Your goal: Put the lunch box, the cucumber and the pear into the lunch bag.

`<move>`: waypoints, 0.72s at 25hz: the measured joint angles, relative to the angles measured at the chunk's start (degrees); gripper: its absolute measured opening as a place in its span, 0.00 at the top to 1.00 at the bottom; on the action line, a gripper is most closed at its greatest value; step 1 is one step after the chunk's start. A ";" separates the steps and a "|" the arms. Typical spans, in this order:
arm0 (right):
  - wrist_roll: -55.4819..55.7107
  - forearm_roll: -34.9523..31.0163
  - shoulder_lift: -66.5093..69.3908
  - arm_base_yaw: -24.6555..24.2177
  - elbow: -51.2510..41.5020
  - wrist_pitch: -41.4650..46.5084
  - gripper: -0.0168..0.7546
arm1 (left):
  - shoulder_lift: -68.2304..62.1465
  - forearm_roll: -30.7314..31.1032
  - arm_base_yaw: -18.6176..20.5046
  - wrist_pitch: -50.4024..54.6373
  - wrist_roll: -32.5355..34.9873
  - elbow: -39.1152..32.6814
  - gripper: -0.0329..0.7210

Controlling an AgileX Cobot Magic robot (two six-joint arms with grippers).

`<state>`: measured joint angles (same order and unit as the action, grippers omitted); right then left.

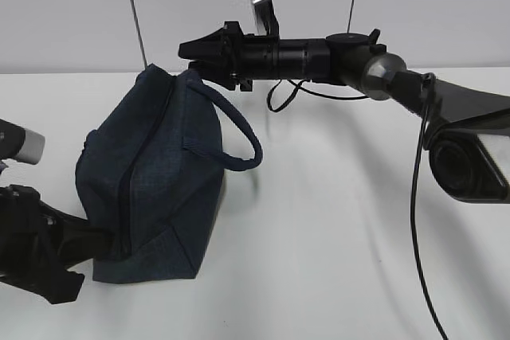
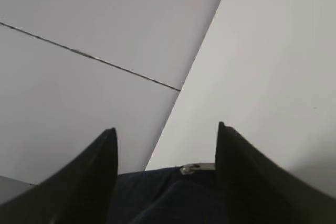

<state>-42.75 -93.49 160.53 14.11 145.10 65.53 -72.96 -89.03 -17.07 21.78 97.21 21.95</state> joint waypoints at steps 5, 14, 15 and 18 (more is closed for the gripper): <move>2.90 1.98 0.00 -1.07 5.56 2.61 0.32 | 0.00 -1.38 0.00 -0.05 0.00 -0.05 0.58; 22.56 29.31 -1.07 -2.50 22.84 4.55 0.42 | 5.20 -1.95 0.00 -4.95 -4.84 -0.05 0.43; 24.87 30.74 -1.43 -2.40 22.84 4.88 0.42 | 6.04 -1.95 0.00 -5.01 -5.31 -0.05 0.43; 29.89 35.21 -3.35 -1.89 22.84 5.29 0.45 | 8.03 -1.95 0.00 -5.72 -6.37 -0.11 0.43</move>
<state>-12.86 -58.28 157.18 12.22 167.94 70.82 -64.93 -90.98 -17.07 16.05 90.84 21.84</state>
